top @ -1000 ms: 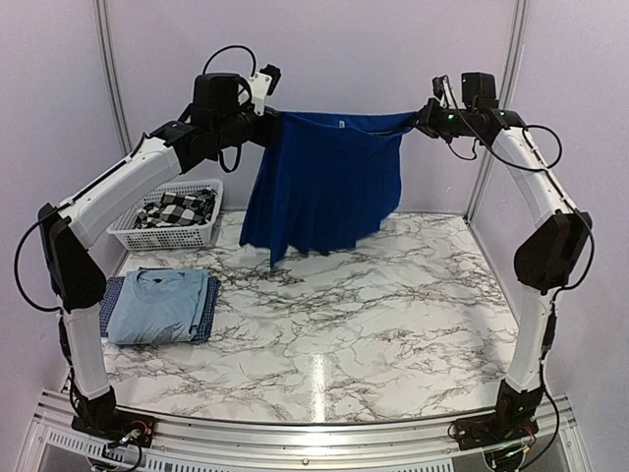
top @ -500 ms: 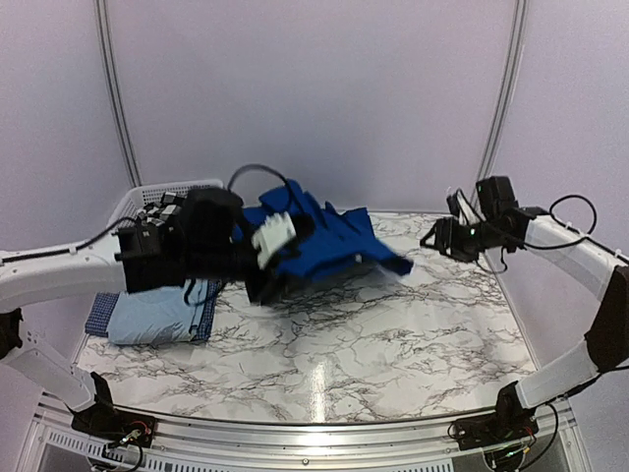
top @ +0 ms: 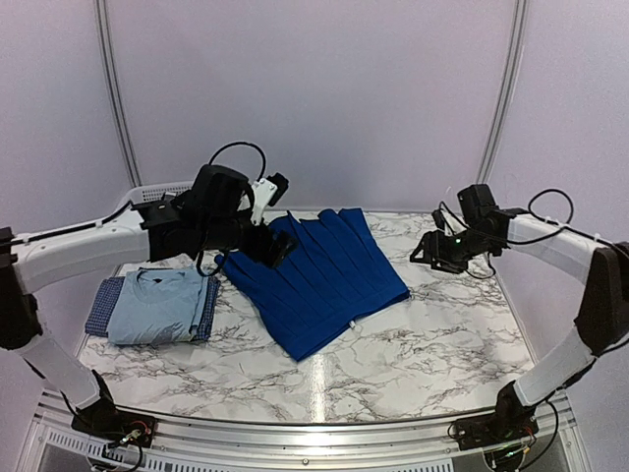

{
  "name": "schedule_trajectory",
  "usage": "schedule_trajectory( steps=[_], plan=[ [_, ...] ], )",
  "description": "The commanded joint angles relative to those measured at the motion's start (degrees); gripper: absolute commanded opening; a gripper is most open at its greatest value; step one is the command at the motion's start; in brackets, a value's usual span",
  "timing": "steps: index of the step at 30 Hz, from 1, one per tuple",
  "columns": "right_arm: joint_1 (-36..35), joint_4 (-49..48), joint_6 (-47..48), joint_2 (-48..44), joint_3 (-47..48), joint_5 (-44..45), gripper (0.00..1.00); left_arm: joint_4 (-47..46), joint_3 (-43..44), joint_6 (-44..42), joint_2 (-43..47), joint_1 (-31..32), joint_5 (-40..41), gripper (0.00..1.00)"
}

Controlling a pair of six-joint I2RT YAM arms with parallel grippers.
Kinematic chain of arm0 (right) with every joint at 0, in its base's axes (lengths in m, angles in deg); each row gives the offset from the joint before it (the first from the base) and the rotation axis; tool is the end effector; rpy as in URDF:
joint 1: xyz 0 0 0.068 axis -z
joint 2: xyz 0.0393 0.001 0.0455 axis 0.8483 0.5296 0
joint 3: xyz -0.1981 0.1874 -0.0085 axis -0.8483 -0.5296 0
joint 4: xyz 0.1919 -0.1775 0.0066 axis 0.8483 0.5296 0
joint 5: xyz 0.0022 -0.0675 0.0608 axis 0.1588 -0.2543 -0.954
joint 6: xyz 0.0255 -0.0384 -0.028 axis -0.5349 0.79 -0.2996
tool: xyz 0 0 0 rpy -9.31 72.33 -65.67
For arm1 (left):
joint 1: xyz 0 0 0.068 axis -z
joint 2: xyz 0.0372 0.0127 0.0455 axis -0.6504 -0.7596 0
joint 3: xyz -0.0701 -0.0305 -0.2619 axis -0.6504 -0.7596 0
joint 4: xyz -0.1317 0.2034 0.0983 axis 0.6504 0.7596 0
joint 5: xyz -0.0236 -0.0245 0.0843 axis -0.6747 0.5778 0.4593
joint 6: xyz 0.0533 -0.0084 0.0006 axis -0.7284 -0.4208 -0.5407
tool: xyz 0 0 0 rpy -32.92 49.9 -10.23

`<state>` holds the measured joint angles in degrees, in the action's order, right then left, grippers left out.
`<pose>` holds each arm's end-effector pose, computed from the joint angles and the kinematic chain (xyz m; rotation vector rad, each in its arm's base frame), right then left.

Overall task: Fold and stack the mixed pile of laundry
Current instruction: Flatten out the crumpled skirt at the center of the board.

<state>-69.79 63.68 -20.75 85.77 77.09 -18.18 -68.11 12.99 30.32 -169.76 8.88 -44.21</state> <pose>0.2951 0.0740 0.2566 0.0049 2.5694 0.6524 0.2358 -0.2677 0.3306 0.8014 1.8761 -0.3772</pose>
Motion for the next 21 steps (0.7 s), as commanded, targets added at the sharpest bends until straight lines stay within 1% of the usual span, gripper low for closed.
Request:
schedule_trajectory(
  steps=[1, 2, 5, 9, 13, 16, 18, 21],
  plan=[
    [-6.44, -5.49, 1.62, 11.03, 9.27, -3.02, 0.58, 7.06, 7.97, 8.01, -10.86, -5.14, 0.89, 0.99],
    [-7.33, -5.92, 1.49, 14.89, 11.00, -3.26, 0.52, 8.09, 9.36, 8.40, -12.95, -6.33, -0.48, 0.99],
    [-8.83, -6.44, 1.04, 22.42, 15.78, -3.78, 0.49, 11.64, 13.48, 8.71, -19.81, -8.84, -3.78, 0.98],
    [-9.32, -7.79, -0.02, 28.39, 17.43, -4.36, 0.47, 14.00, 15.37, 5.72, -27.77, -9.21, -4.59, 0.82],
    [-9.04, -6.97, 0.35, 31.24, 15.56, -3.18, 0.45, 14.89, 14.64, 5.18, -31.69, -8.99, -6.66, 0.62],
    [-8.10, -6.63, 1.16, 31.87, 12.59, -2.10, 0.45, 15.85, 12.66, 2.54, -33.38, -6.64, -7.20, 0.51],
    [-6.86, -6.06, 1.96, 32.14, 11.17, -1.44, 0.44, 17.58, 11.79, -0.79, -34.06, -3.78, -7.89, 0.45],
    [-3.90, -5.45, 3.64, 32.10, 9.66, -1.03, 0.44, 18.63, 9.75, -2.17, -33.28, 1.66, -12.52, 0.37]
  ],
)
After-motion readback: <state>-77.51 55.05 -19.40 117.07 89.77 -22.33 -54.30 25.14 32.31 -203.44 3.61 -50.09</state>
